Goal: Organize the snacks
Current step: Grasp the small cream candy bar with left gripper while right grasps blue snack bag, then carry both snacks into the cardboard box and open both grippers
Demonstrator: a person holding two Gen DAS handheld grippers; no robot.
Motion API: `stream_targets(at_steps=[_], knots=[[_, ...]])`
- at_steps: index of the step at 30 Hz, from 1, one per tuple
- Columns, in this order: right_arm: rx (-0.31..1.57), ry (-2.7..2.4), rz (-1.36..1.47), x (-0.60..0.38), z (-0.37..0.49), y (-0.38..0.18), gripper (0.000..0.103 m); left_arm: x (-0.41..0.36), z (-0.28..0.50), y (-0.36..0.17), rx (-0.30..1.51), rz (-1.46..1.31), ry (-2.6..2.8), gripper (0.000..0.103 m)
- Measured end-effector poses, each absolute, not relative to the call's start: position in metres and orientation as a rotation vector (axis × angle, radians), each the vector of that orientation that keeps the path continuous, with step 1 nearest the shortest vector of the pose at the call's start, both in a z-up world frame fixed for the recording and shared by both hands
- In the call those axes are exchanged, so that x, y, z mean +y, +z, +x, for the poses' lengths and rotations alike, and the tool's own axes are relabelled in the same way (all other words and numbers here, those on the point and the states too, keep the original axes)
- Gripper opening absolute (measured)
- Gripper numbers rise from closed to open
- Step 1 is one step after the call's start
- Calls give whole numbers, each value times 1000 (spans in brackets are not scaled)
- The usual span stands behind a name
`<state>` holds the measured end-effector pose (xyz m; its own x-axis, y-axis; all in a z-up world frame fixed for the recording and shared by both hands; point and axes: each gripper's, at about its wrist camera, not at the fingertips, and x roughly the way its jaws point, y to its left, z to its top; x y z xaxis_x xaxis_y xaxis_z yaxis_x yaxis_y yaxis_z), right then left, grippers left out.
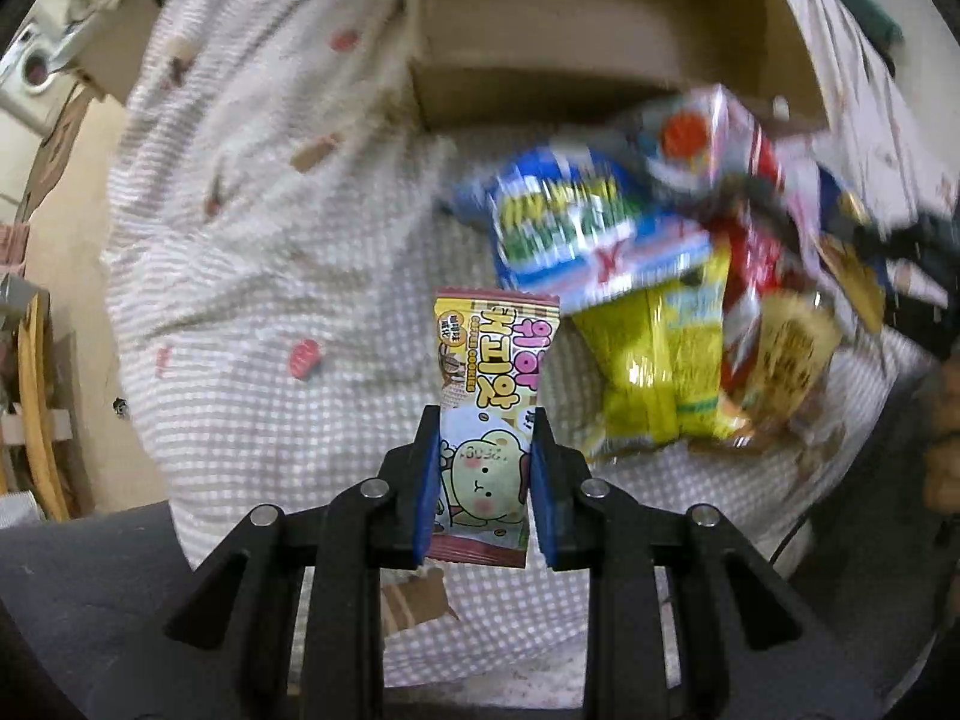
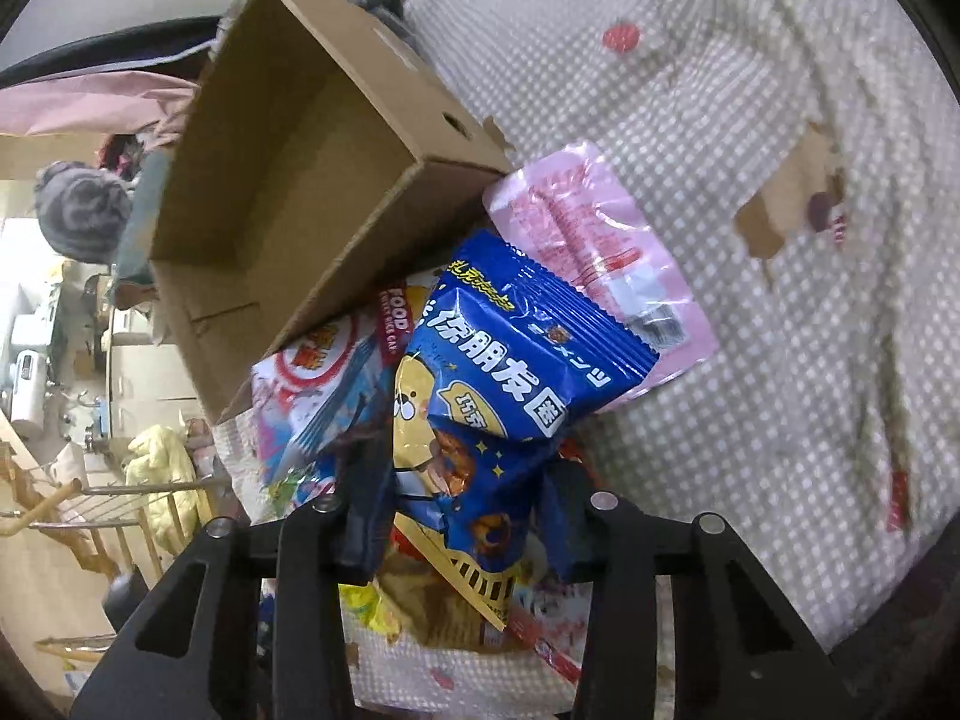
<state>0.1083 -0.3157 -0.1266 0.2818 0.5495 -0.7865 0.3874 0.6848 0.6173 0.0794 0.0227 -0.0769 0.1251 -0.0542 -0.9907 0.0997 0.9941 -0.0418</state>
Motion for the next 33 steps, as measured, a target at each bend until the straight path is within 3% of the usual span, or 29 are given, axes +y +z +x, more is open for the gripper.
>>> stream_targets(at_steps=[11, 21, 33], knots=[[1021, 294, 847, -346, 99, -57, 42, 30, 126, -2, 1158, -52, -78, 22], [839, 444, 704, -334, 134, -14, 42, -7, 187, -7, 1010, -67, -100, 23], [886, 417, 501, -297, 191, -47, 42, -42, 247, -45, 997, -29, -107, 23]])
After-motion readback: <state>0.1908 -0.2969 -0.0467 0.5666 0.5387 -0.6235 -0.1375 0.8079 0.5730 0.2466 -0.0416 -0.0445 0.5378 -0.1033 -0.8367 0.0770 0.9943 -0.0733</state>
